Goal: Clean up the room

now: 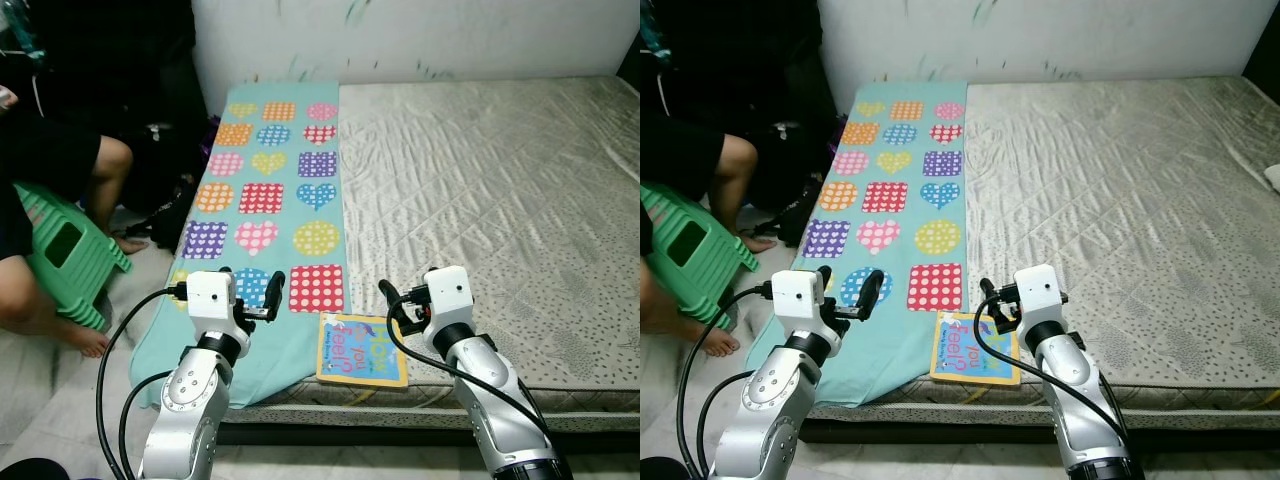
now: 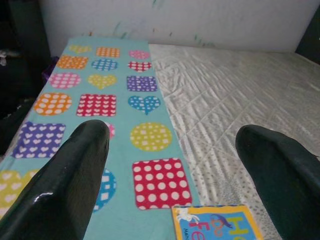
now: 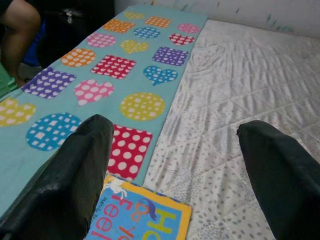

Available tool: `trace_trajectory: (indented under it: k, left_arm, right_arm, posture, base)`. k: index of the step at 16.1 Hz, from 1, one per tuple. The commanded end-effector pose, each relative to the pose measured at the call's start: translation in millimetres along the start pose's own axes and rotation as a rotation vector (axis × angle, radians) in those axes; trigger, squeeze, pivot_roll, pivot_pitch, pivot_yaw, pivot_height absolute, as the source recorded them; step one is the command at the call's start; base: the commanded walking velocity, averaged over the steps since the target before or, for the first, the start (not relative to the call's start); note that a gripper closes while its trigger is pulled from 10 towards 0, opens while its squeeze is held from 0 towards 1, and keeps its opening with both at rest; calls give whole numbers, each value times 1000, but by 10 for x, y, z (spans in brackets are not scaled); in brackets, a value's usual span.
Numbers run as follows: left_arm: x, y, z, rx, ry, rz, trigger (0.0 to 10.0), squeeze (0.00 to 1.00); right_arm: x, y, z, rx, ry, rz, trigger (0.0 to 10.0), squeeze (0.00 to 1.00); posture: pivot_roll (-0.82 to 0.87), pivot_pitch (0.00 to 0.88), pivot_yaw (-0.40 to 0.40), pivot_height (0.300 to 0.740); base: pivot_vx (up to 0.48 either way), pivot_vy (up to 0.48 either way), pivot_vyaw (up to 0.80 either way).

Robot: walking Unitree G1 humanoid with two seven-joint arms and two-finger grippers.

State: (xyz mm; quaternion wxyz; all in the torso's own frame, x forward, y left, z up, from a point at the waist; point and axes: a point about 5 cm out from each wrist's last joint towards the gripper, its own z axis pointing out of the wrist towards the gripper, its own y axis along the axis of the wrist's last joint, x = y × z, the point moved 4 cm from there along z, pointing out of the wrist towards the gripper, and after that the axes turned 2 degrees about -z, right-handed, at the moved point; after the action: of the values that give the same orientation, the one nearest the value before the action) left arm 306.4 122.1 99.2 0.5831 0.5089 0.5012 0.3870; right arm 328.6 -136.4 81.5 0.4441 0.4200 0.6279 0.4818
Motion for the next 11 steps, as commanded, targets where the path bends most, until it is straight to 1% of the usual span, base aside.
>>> trace_trajectory:
  k: [1,3,5,8,11]
  left_arm:
    - [1,-29,-3,16,-7,4,10000,0]
    - [-5,-22,-4,13,-10,3,10000,0]
    - [-20,-12,-4,7,-22,-1,10000,0]
    - [-19,-11,-3,9,-23,1,10000,0]
    - [0,-35,1,24,-10,7,10000,0]
  right_arm:
    - [-6,-28,-5,18,-3,24,10000,0]
    - [-20,-49,-4,32,-8,35,10000,0]
    - [-24,-35,-1,24,-9,26,10000,0]
    - [-25,-32,5,24,-10,20,10000,0]
    - [-27,-37,7,27,-10,15,10000,0]
  posture:
    - [-145,69,52,740]
    - [-145,68,52,740]
    - [-145,68,51,740]
    - [-144,68,52,740]
    - [-143,69,52,740]
  base:
    - [0,0,0]
    - [0,0,-800]
    - [266,0,-575]
    - [278,0,0]
    - [0,0,0]
